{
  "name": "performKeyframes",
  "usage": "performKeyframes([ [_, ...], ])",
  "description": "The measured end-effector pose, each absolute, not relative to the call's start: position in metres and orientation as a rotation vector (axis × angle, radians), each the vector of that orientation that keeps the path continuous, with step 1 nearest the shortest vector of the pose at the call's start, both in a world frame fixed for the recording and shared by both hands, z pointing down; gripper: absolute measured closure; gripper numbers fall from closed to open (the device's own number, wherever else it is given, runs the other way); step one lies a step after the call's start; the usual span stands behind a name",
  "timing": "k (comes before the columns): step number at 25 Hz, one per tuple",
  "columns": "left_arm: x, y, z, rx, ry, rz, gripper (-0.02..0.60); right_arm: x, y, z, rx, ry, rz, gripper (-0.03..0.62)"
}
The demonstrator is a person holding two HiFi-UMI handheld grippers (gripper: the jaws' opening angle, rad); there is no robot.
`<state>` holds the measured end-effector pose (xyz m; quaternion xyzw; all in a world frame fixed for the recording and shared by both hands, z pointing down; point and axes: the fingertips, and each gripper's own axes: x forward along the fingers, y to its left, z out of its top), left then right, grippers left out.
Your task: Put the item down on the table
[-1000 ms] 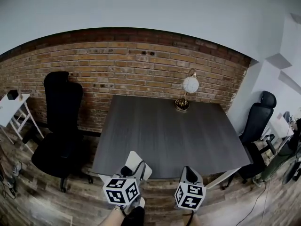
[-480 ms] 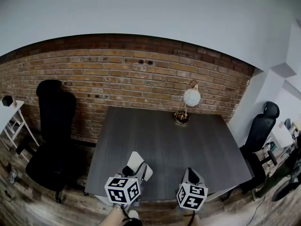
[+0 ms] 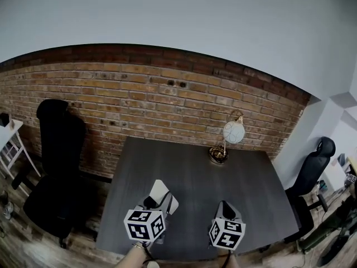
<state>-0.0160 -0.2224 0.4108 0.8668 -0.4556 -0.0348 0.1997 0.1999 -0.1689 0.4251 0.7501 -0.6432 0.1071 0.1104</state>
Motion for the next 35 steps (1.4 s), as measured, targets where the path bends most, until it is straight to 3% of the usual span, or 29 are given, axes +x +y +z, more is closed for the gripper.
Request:
performKeyframes([
  [10,-0.013,-0.282,0.434,2.366,-1.259,-0.076,0.417,0.198,-0.228,0.438,2.169,-1.873,0.326,0.562],
  [35,0.026,-0.286,0.494,2.245,-1.321,0.124,0.417,0.241,-0.261,0.502,2.028,-1.905,0.49,0.562],
])
